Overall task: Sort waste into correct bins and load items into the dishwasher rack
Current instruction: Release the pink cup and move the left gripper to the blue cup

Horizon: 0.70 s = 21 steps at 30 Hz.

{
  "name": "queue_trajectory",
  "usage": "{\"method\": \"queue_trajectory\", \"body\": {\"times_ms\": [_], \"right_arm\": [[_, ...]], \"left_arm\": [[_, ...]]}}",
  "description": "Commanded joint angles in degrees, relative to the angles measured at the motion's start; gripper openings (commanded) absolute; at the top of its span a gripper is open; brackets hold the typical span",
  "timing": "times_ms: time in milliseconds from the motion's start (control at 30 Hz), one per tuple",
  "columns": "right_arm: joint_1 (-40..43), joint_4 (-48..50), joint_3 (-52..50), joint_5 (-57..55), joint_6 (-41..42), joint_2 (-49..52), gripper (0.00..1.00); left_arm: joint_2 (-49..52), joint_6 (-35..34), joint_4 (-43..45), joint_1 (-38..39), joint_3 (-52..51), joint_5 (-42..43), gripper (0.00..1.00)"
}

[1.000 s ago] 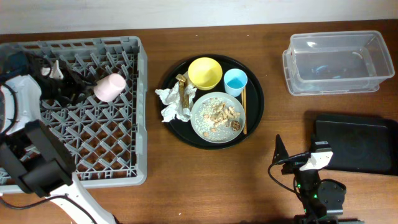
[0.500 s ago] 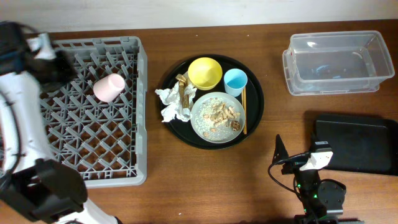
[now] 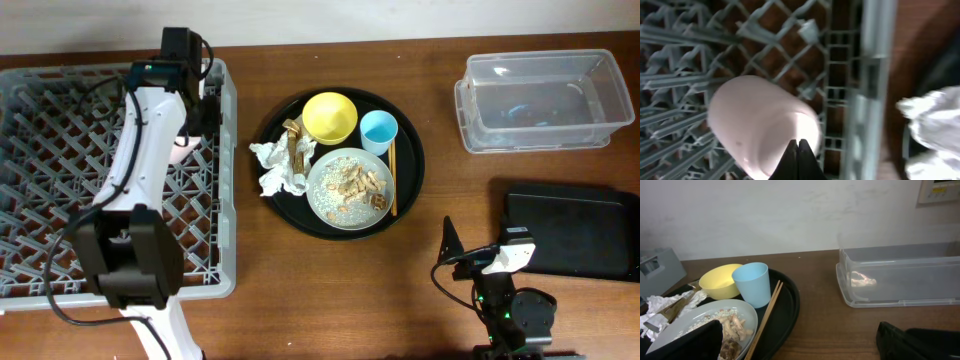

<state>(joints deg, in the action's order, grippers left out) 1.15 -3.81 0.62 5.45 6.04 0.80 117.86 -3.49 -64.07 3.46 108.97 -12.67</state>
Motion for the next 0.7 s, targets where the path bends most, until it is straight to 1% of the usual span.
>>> {"method": "queue_trajectory", "body": {"times_ms": [0,133,233,333,367,500,667], "right_arm": [[0.4,-0.3,-0.3,-0.3,0.2,-0.4,0.98],[0.4,-0.3,-0.3,-0.3,0.2,-0.4,0.98],[0.4,-0.3,-0.3,-0.3,0.2,-0.4,0.98],[0.4,-0.3,-0.3,-0.3,0.2,-0.4,0.98],[0.4,-0.3,-0.3,-0.3,0.2,-0.4,0.98],[0.4,-0.3,-0.3,-0.3,0.2,-0.4,0.98],[0.4,-0.3,-0.3,-0.3,0.2,-0.4,0.99]], "left_arm": [[0.1,-3.0,-0.1,-1.4,0.2,-5.6,0.0],[0.3,-2.9,-0.7,-2.7,0.2,-6.5,0.0],[0.3,-4.3,-1.7,-3.6,0.2,-11.6,0.0],[-0.2,-8.8,-3.8,-3.5,0.3,-17.3,0.0],[-0.5,-9.2,-4.0,-3.5,0.4,-17.6,0.0],[-2.3,-10.2,-3.9,-3.4,0.4,-16.2,0.0],[-5.5,-11.3,-0.9,-3.4,0.4,-7.3,0.0]]}}
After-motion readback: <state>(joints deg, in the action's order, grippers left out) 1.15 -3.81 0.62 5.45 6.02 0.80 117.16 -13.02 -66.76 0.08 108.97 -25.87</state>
